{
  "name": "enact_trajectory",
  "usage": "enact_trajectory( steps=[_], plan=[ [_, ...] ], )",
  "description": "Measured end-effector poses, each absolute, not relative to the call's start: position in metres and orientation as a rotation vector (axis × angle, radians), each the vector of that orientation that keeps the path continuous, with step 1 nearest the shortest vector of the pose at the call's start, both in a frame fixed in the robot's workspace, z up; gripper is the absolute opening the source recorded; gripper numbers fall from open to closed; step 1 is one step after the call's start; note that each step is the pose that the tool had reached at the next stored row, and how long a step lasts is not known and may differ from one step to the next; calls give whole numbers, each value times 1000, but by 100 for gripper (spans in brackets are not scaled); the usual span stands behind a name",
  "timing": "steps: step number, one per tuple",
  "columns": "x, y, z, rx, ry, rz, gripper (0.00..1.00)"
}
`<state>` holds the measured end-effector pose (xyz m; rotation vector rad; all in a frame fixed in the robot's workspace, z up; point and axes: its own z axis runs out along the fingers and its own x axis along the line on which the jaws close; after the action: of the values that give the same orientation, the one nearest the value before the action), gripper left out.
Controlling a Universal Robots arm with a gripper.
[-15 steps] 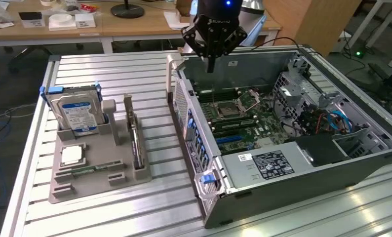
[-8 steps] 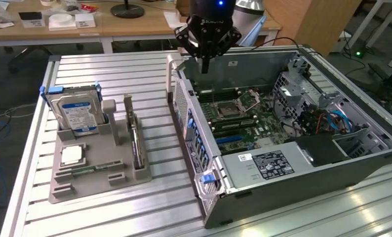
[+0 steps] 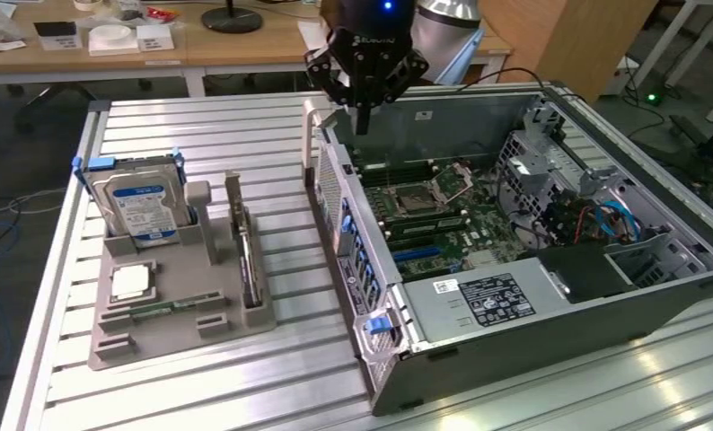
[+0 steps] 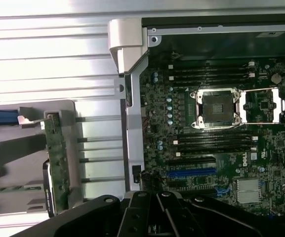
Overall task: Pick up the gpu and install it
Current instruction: 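Reach for the gpu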
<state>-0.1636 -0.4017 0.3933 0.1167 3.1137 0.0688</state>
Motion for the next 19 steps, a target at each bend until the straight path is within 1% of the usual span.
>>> enact_trajectory(
  steps=[19],
  plan=[
    [-187,-405,393,117,3114,69,11]
  ],
)
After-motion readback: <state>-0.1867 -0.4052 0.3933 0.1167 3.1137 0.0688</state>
